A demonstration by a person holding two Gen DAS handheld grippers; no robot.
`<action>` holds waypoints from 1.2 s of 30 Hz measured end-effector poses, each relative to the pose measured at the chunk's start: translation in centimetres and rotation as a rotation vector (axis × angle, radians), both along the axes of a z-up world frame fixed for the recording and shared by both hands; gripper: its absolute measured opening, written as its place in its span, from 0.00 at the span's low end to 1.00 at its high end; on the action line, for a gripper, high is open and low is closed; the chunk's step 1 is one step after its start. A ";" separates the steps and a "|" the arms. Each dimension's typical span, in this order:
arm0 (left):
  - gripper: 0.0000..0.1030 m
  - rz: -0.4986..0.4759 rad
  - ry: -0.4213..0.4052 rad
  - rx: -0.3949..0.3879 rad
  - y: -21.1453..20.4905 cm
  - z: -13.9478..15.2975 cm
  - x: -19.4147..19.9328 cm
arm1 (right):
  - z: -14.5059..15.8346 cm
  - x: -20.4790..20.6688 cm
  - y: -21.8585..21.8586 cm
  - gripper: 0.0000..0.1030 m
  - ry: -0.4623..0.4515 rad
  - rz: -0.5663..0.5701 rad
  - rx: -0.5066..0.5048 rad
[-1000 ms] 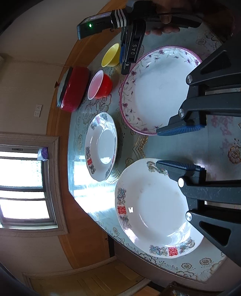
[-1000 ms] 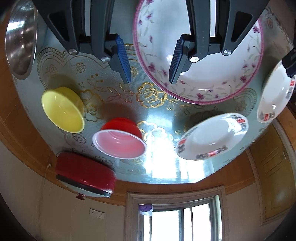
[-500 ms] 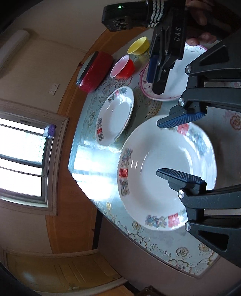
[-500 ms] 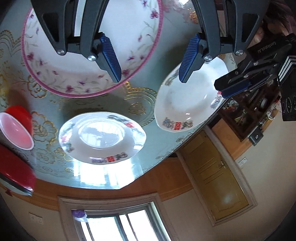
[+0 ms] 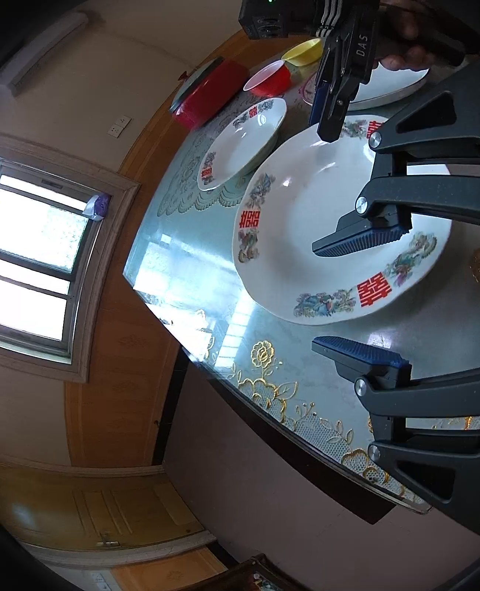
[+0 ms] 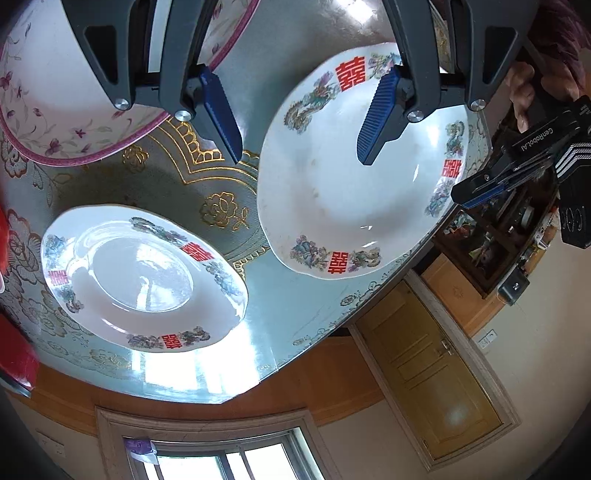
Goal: Organize plates and bowls
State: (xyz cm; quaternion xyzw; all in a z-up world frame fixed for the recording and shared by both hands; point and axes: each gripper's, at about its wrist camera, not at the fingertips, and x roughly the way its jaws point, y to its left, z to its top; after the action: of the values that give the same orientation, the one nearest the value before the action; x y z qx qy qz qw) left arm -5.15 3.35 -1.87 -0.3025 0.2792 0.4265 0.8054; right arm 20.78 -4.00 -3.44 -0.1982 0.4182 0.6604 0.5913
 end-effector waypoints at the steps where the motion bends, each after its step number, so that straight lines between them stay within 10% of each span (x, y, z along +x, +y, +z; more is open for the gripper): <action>1: 0.44 -0.014 -0.008 -0.015 0.4 -0.4 0.0 | -0.2 -0.1 0.2 0.63 -0.002 -0.001 -0.006; 7: 0.43 -0.103 -0.065 -0.095 2.1 -2.4 0.4 | -1.4 -0.9 1.4 0.30 -0.069 -0.029 -0.052; 15: 0.26 -0.159 -0.019 -0.086 3.0 -3.3 1.7 | -1.6 -1.0 2.4 0.34 -0.092 -0.057 -0.060; 36: 0.26 -0.214 -0.003 -0.031 1.1 -2.7 1.6 | -0.4 -0.8 -1.5 0.28 -0.017 -0.082 -0.002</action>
State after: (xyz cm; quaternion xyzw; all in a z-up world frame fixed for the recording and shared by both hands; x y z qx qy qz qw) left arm -3.52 4.45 -4.54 -0.2841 0.3155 0.3331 0.8419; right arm 19.99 -5.52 -3.80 -0.1872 0.4217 0.6333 0.6213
